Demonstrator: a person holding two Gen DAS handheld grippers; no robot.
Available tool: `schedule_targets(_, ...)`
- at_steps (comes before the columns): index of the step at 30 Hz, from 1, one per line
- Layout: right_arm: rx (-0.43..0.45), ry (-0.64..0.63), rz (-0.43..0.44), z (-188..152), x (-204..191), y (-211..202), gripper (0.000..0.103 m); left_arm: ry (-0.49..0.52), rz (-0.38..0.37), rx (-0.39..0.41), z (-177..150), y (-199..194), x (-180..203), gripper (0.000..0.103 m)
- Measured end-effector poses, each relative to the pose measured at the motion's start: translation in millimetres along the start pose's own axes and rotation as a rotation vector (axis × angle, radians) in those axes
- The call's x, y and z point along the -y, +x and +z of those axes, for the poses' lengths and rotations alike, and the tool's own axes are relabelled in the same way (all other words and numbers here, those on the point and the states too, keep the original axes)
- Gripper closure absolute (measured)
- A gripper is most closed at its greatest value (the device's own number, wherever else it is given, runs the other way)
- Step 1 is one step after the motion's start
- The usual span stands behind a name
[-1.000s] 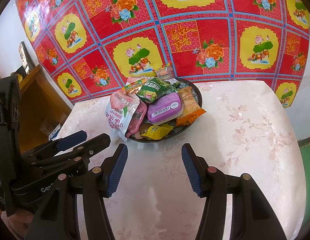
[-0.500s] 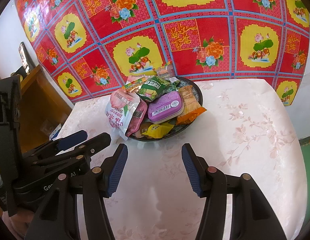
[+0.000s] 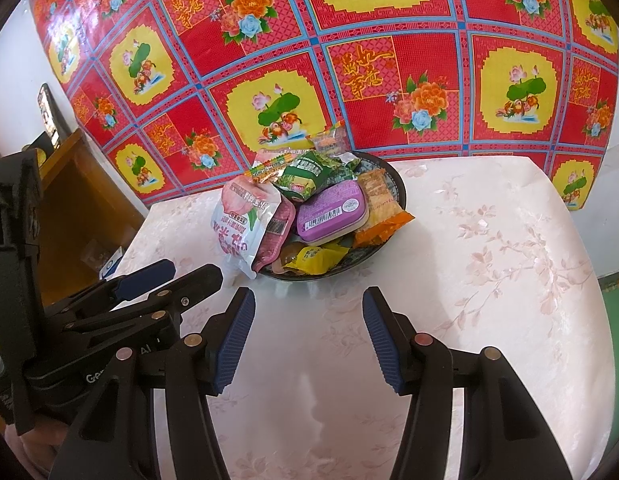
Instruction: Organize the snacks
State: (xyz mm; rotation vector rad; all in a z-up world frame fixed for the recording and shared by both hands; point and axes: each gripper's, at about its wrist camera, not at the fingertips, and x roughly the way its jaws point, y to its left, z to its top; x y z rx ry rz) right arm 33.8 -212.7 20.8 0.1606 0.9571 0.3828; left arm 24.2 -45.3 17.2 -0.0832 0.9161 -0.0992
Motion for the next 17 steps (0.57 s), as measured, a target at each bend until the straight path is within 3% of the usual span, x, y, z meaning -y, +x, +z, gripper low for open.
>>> schedule_targets(17, -0.001, 0.004, 0.000, -2.6, 0.0, -0.9, 0.045, 0.000, -0.003, -0.011, -2.3, -0.3, 0.3, 0.040)
